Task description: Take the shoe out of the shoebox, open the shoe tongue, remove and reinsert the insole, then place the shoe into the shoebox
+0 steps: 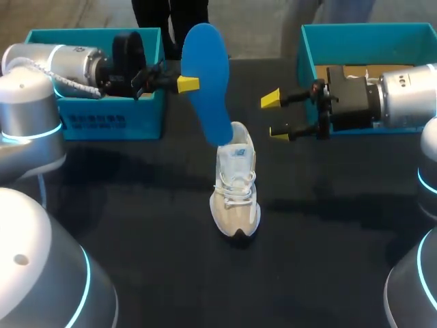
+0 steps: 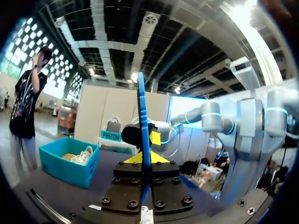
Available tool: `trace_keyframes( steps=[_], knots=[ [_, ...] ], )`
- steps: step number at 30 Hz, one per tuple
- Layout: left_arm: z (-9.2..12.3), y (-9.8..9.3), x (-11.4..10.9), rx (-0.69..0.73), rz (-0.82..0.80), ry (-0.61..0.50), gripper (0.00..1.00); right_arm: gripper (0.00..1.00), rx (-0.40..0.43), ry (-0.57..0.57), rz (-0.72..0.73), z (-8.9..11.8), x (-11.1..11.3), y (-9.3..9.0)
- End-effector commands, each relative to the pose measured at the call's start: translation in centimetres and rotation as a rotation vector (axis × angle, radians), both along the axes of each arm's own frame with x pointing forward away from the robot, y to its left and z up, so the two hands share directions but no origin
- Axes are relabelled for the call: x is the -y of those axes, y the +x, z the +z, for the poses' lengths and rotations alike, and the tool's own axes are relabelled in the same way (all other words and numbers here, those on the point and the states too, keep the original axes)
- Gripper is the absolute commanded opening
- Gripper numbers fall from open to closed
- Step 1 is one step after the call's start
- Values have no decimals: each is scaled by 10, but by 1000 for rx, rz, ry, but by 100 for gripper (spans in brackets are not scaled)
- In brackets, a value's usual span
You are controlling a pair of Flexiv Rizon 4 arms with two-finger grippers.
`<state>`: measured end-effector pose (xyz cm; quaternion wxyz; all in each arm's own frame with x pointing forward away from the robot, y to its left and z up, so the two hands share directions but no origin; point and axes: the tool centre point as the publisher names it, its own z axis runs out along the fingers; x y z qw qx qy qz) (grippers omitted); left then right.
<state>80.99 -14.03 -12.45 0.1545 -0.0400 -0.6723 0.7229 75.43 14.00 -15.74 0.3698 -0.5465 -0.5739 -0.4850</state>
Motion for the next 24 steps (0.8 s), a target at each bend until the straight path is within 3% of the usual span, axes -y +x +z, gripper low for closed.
trace_keyframes(
  steps=[1, 9, 17, 24],
  knots=[
    [-4, 6, 0, 354, -35, -28, 0, 100, 0, 0, -1, -1, -2, 1],
    [-13, 15, 1, 792, 3, -71, 0, 100, 0, 0, -1, -1, -2, 1],
    [-9, 20, 2, 1104, 25, -155, 0, 100, 0, 0, -1, -1, -2, 1],
    [-8, 20, 5, 1109, 78, -173, 0, 100, 0, 0, -1, -1, -2, 1]
  ],
)
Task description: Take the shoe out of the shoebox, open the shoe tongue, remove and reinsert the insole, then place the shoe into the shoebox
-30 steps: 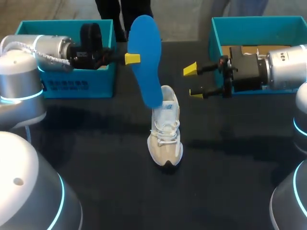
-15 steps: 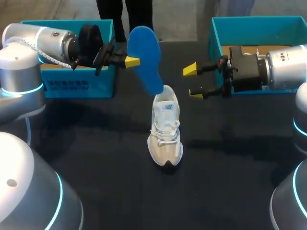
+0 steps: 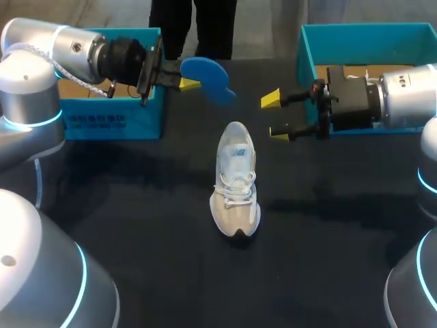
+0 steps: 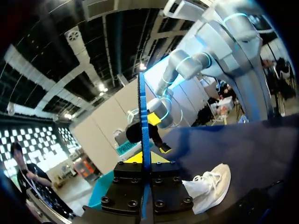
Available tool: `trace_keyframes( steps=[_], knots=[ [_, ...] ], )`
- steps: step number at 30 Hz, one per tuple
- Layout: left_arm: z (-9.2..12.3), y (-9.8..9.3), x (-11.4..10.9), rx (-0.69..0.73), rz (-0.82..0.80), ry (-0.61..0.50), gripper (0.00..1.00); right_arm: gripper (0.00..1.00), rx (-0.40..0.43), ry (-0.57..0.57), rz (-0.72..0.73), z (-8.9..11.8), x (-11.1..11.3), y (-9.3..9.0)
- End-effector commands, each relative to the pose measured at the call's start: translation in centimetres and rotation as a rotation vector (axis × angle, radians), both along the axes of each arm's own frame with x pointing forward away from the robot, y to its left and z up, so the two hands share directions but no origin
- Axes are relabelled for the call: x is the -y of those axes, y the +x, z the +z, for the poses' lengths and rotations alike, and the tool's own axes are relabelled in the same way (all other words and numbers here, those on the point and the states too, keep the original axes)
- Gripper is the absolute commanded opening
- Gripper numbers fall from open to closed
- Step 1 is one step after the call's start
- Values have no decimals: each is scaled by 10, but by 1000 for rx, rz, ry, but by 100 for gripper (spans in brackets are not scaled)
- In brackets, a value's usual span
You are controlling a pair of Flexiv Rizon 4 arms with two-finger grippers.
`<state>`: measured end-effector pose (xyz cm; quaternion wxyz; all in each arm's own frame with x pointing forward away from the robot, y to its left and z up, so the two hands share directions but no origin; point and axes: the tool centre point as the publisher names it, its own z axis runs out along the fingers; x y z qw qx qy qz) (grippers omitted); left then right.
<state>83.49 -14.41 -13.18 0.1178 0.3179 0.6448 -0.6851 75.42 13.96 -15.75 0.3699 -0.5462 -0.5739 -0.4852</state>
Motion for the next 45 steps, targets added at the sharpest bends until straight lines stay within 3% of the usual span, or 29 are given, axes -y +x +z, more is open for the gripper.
trace_keyframes(
  steps=[1, 20, 26, 34, 39, 45],
  knots=[
    [0, -5, 1, 324, 51, -95, 0, 100, 0, 0, -1, -1, -2, 1],
    [0, -5, 1, 324, 51, -95, 0, 100, 0, 0, -1, -1, -2, 1],
    [0, -4, -1, 560, 87, -134, 0, 100, 0, 0, -1, -1, -2, 1],
    [1, -5, 0, 759, 141, -175, 0, 100, 0, 0, -1, -1, -2, 1],
    [-2, -6, 2, 927, 134, -148, 0, 100, 0, 0, -1, -1, -2, 1],
    [-5, -10, 3, 986, 137, -141, 0, 100, 0, 0, -1, -1, -2, 1]
  ],
)
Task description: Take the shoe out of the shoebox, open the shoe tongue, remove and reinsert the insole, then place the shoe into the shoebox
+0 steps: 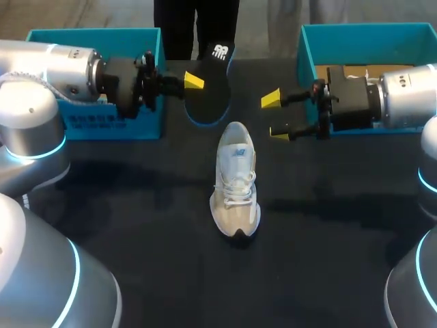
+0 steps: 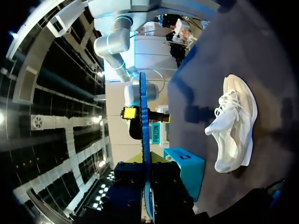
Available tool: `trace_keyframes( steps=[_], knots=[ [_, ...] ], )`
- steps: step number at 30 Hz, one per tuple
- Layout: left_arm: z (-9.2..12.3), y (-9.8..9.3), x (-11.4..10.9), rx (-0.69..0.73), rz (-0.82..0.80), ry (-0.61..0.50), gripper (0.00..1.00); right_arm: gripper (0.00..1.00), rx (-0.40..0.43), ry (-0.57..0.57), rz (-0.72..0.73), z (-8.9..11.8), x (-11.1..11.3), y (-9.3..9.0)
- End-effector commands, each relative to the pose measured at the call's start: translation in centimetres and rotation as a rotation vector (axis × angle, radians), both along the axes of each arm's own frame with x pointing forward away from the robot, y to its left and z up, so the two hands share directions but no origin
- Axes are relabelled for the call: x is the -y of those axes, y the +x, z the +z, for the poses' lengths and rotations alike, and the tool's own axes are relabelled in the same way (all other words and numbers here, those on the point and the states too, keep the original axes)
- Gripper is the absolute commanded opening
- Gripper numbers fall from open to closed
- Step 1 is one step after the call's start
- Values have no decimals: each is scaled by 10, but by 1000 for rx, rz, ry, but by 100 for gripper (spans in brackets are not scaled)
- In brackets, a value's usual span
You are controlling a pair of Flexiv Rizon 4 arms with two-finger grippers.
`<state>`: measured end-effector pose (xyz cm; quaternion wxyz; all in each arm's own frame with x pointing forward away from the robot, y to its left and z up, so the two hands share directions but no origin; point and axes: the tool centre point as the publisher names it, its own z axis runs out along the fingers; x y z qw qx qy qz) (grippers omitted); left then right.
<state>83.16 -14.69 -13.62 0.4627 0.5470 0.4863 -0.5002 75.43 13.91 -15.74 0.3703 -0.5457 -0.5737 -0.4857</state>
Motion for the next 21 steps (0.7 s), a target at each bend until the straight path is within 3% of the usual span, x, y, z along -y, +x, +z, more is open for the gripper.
trace_keyframes(
  steps=[1, 9, 21],
  knots=[
    [-1, -7, 0, 57, 31, -1, 0, 100, 0, -2, -2, -1, -2, 1],
    [-4, -9, 3, 136, 88, -5, 0, 100, 0, -2, -2, -1, -2, 1],
    [-3, -13, 12, 175, 118, -30, 0, 100, -17, -24, 0, 2, -8, 21]
  ],
)
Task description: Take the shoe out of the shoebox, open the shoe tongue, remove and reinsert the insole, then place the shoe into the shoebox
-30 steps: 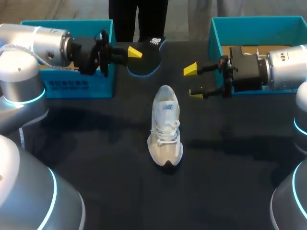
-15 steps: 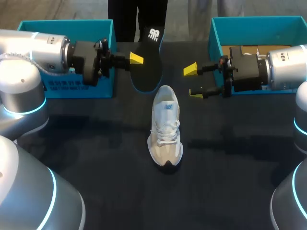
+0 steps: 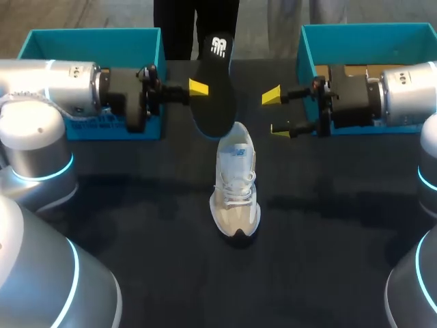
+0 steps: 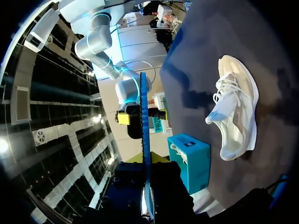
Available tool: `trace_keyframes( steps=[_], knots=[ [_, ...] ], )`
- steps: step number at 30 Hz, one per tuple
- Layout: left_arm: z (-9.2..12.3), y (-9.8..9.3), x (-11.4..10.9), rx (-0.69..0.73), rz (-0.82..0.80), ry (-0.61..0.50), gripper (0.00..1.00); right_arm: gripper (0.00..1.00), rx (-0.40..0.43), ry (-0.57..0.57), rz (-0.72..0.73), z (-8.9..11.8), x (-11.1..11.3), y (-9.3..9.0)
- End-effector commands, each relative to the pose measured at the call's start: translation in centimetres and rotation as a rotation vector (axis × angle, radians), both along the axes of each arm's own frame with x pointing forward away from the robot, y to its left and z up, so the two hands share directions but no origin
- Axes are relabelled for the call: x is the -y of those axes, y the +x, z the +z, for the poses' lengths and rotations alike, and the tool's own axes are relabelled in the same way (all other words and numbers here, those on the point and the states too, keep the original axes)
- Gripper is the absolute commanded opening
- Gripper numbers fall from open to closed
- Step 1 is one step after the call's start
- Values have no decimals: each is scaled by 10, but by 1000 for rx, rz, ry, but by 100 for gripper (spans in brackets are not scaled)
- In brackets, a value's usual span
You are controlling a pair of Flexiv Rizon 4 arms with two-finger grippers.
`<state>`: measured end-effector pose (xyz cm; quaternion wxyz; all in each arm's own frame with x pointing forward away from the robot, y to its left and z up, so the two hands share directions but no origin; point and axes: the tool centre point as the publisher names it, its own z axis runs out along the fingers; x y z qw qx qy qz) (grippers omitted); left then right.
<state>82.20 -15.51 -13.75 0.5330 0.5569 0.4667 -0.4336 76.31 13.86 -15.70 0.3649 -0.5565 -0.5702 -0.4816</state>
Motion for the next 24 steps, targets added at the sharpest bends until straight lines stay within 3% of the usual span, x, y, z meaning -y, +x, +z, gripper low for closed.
trace_keyframes(
  steps=[1, 24],
  knots=[
    [-1, -3, 5, 8, 20, -13, 0, 100, -4, -8, 25, 2, -11, 14],
    [-5, -3, 36, -23, 44, -62, 0, 100, 5, 1, 70, -2, -44, 24]
  ],
)
